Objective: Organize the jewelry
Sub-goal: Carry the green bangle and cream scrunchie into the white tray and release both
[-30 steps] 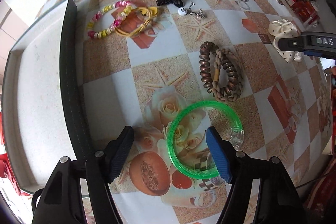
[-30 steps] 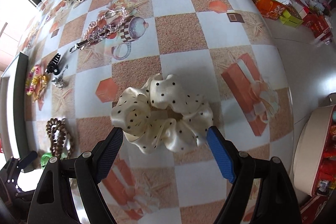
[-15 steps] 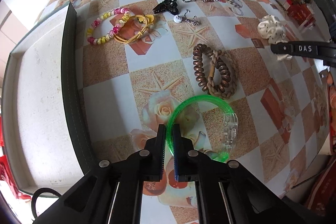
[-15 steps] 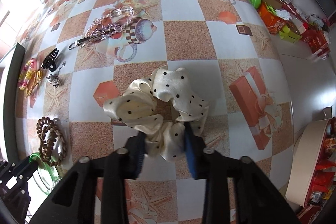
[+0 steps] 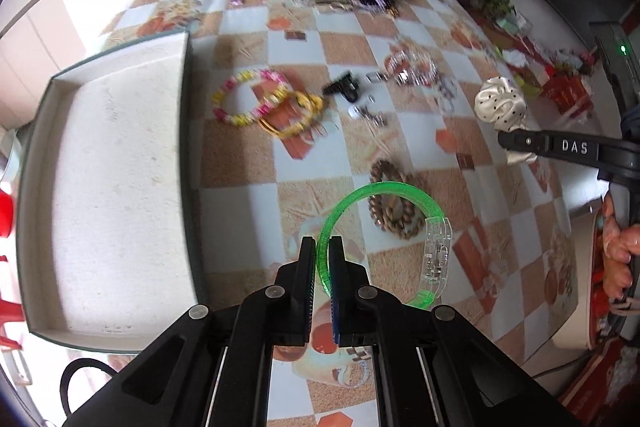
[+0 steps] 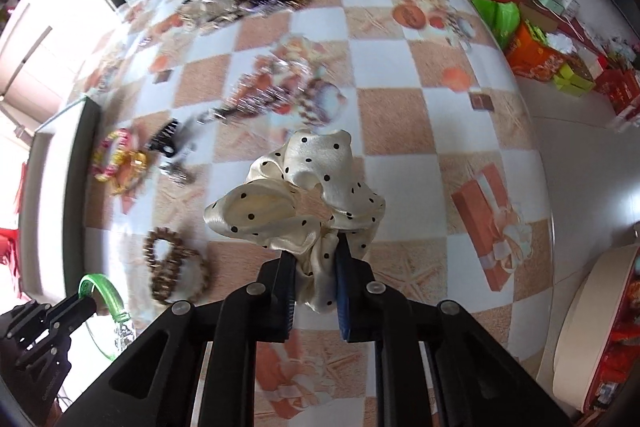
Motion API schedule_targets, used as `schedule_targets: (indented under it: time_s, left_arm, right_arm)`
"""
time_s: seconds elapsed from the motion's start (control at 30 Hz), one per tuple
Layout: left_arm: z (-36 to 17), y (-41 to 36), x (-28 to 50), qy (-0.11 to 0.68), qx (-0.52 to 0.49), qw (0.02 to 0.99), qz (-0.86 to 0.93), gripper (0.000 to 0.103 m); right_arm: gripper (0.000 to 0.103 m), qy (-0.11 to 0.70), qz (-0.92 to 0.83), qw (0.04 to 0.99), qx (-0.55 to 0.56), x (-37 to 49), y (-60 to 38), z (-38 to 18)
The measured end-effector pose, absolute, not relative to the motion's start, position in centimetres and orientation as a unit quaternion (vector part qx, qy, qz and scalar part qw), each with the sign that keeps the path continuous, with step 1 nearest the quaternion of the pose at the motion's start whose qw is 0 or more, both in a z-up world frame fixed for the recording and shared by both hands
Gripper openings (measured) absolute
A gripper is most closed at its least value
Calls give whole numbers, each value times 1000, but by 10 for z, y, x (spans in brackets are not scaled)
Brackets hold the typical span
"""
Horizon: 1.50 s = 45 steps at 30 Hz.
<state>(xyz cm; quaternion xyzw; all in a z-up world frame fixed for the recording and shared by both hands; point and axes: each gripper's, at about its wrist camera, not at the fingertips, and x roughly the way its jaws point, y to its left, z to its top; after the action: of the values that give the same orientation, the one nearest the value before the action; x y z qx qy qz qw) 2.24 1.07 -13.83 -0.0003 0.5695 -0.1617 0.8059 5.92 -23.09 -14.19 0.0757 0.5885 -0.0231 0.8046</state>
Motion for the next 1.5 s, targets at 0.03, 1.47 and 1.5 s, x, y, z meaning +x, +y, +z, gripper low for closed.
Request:
schedule_targets:
  time_s: [0.03,1.47,1.5]
  left_arm:
    - [-133,18,24,565,-8,810,-154,10]
    - [-190,195,140,559,-43,823,94,10]
    - [-188,195,139,557,-43,824,95,10]
  right_arm:
    - [18,585,-11,807,74,64,-223,-137]
    - [60,632,214,743,47,223,65,-198]
    - [61,630,216,744,49,222,64,-194]
